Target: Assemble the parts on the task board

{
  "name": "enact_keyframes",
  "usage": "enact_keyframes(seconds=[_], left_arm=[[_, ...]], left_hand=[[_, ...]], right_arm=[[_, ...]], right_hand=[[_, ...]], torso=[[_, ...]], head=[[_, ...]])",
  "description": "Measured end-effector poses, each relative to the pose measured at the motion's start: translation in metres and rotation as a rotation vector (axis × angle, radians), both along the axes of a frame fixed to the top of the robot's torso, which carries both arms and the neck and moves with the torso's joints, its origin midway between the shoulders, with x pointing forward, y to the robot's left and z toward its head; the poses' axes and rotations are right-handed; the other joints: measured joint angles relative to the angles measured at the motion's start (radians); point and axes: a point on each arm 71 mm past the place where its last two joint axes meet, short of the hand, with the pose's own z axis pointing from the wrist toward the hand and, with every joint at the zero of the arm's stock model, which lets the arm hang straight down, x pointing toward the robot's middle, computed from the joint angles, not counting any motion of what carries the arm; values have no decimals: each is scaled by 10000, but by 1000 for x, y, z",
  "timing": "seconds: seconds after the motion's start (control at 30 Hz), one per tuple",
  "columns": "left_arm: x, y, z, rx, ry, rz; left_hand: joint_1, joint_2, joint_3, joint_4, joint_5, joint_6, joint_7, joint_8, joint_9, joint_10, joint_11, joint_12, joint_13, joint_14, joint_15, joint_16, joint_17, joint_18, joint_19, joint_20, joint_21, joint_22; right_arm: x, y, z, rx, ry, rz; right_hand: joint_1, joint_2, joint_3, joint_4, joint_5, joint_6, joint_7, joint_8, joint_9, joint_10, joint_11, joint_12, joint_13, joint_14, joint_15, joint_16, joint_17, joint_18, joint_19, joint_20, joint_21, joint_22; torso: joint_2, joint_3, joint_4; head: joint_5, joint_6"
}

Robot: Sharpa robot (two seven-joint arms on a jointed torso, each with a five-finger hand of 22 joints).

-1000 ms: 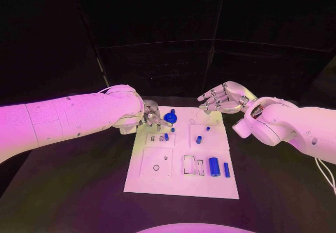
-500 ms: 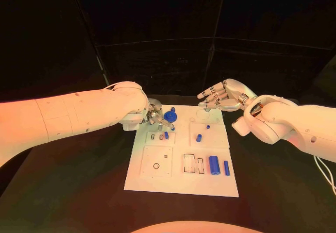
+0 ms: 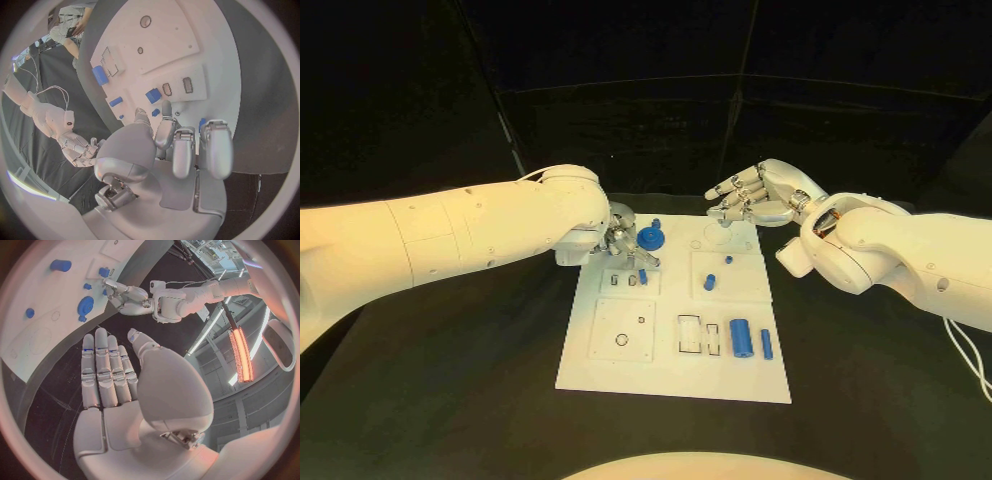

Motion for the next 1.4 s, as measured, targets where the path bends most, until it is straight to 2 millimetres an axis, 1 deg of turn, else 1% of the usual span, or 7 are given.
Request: enact_keyframes(seconds=[0.17,0.53,0.7,0.8,0.9,1.23,1.4], left_arm=[[0,-2,-1,65,74,-59],[0,-10,-6,161,232,-207],[0,-11,-6,189,271,-243],[0,-11,-7,212,297,-254],[0,-11,-7,238,327,-263],[0,-12,-8,306,422,-329],[1,-13,-9,337,439,-313]], left_hand=[[0,0,0,0,0,0,0,0,10,0,0,0,0,0,0,0,0,1,0,0,0,-1],[43,44,70,-70,0,-72,1,40,83,-35,36,0,-21,0,1,0,0,1,0,0,0,-1],[123,123,212,-212,0,-72,0,79,160,-57,15,-39,-34,0,1,0,0,0,0,0,-6,-1],[168,93,278,-278,0,-131,12,80,204,-72,0,-39,-64,-1,1,0,0,1,0,0,-43,-1],[210,135,332,-332,0,-144,-1,80,239,-107,36,-79,-73,-1,1,0,-1,1,0,0,-43,-1],[304,41,501,-502,0,-180,36,117,332,-107,36,-79,-106,-1,1,0,-1,1,0,0,-43,-2],[355,92,624,-624,0,-216,0,117,389,-107,36,-79,-105,-1,1,0,0,1,0,1,-42,-2]], right_arm=[[0,2,0,4,-11,9],[2,5,0,4,-24,34],[2,6,0,2,-25,35],[2,7,0,2,-23,40],[2,7,0,0,-22,39],[3,8,-1,-7,-20,45],[3,9,-1,-6,-18,62]], right_hand=[[0,0,24,-24,150,-54,-14,0,0,0,0,0,-22,-39,-39,0,-17,-1,0,0,-42,-25],[41,-41,42,-43,150,-69,1,0,1,0,-1,0,-23,-38,-39,0,-17,0,0,0,-80,-24],[41,-41,47,-48,156,-69,1,0,1,0,-1,0,-24,-38,-39,0,-17,-1,0,0,-80,-25],[41,-40,71,-71,208,-69,1,0,1,0,-1,0,-33,-38,-39,0,-26,0,0,0,-80,-33],[41,-41,74,-74,209,-69,1,0,1,0,-1,0,-33,-38,-39,0,-27,0,0,0,-79,-33],[41,-40,74,-74,209,-69,1,0,1,0,-1,0,-32,-38,-39,0,-26,0,0,-1,-79,-32],[41,-40,74,-74,209,-69,1,0,1,0,-1,0,-34,-73,-3,0,-26,0,0,-1,-79,-32]], torso=[[-1,2,3],[1,5,3],[1,5,5],[1,5,10],[1,5,10],[3,-1,11],[5,-1,13]], head=[[-6,2],[-41,-26],[-46,-39],[-47,-50],[-47,-59],[-79,-83],[-66,-109]])
